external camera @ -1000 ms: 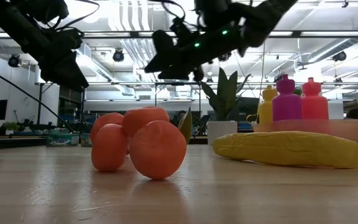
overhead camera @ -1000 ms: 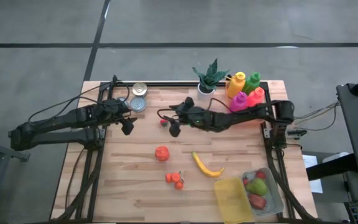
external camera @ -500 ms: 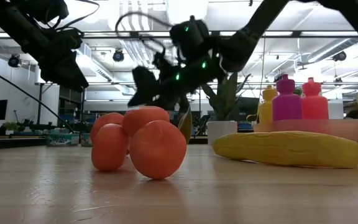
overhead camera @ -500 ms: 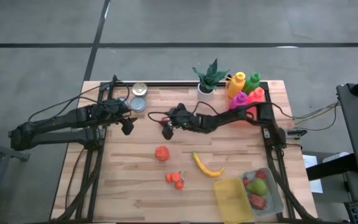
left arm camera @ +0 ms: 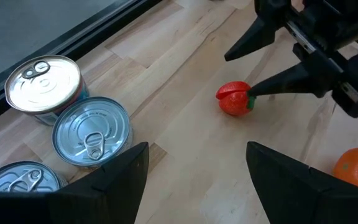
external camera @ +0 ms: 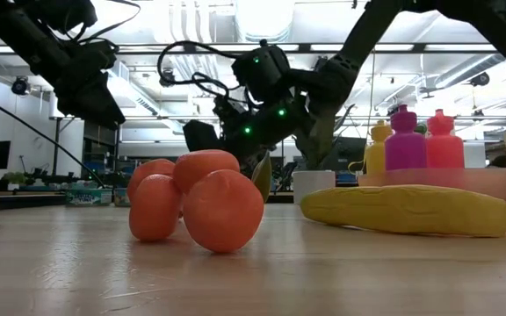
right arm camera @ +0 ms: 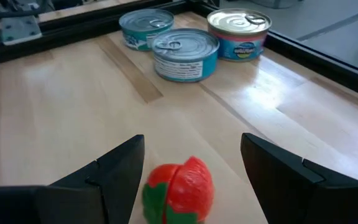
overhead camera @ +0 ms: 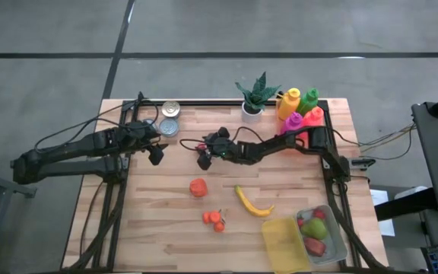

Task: Pick & Place Food Item
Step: Put the red strawberry into the gray bin

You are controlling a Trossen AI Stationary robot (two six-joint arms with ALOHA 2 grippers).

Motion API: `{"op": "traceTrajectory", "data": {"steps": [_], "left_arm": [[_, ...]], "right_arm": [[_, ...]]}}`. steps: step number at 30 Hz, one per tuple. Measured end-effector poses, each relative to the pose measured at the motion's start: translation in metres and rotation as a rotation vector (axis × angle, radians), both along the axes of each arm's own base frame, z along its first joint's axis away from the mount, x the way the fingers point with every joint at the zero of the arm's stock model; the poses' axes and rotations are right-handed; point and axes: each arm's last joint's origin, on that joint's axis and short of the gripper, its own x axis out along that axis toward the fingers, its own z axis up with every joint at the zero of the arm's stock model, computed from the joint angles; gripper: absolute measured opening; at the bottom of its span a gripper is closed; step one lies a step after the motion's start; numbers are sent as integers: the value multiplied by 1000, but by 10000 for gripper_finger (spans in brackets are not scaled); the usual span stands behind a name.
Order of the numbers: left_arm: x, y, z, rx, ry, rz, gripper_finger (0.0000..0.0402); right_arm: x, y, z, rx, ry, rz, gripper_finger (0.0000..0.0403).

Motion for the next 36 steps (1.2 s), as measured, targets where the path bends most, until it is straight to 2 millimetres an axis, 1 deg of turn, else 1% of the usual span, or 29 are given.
{"op": "traceTrajectory", "data": {"steps": [5,9,25,36], "left_arm": [[0,0,0,0,1,0,275],[0,0,0,0,0,0,275],[0,0,0,0,0,0,275],[0,0,0,0,0,0,275]], "right_arm": [[0,2,0,-5,3,11,263],[0,2,0,-42,21,35,263],[0,1,0,-33,24,48,263],[1,3,0,-26,26,95,263]]}}
